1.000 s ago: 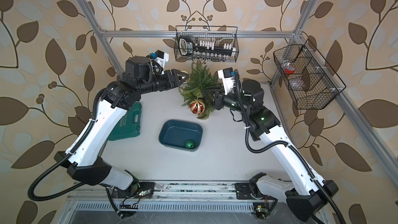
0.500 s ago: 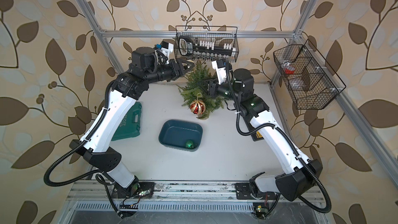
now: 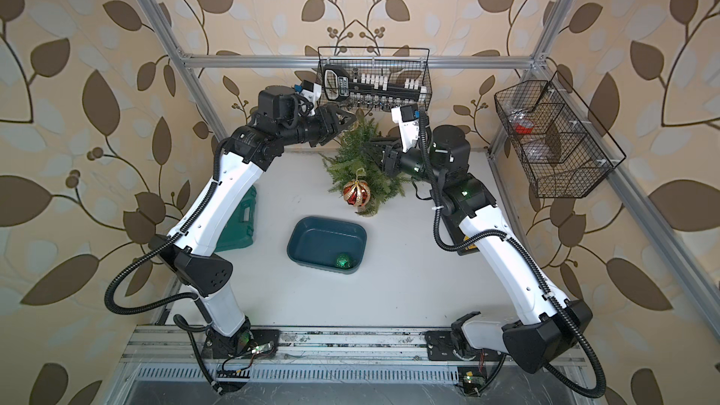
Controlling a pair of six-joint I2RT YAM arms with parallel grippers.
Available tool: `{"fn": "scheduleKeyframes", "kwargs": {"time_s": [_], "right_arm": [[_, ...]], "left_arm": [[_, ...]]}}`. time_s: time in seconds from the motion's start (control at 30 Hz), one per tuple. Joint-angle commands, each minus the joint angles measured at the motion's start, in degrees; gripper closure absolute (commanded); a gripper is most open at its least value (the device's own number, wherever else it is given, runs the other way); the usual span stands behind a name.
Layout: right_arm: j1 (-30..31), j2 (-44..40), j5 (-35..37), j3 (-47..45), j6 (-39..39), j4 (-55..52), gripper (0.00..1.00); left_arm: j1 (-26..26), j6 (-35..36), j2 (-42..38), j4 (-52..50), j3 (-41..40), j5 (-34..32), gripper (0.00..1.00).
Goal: Decorate the small christmas tree with ornaments
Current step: Hang an ornament on the christmas tree.
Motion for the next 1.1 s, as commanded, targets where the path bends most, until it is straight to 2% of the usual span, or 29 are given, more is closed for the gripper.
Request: {"fn": "scheduleKeyframes", "kwargs": {"time_s": [0.0,1.07], "right_arm": [[-0.20,-1.95,0.43,-2.28,-0.63,1.81,0.63],[-0.57,-5.75,0.83,-9.47,0.23,4.87,0.65]], "left_arm": [[0.73,-0.46,-0.15,3.31,3.58,0.60,0.45],[1.60,0.95,2.76,2.00,7.39,-1.56,0.44]]}}
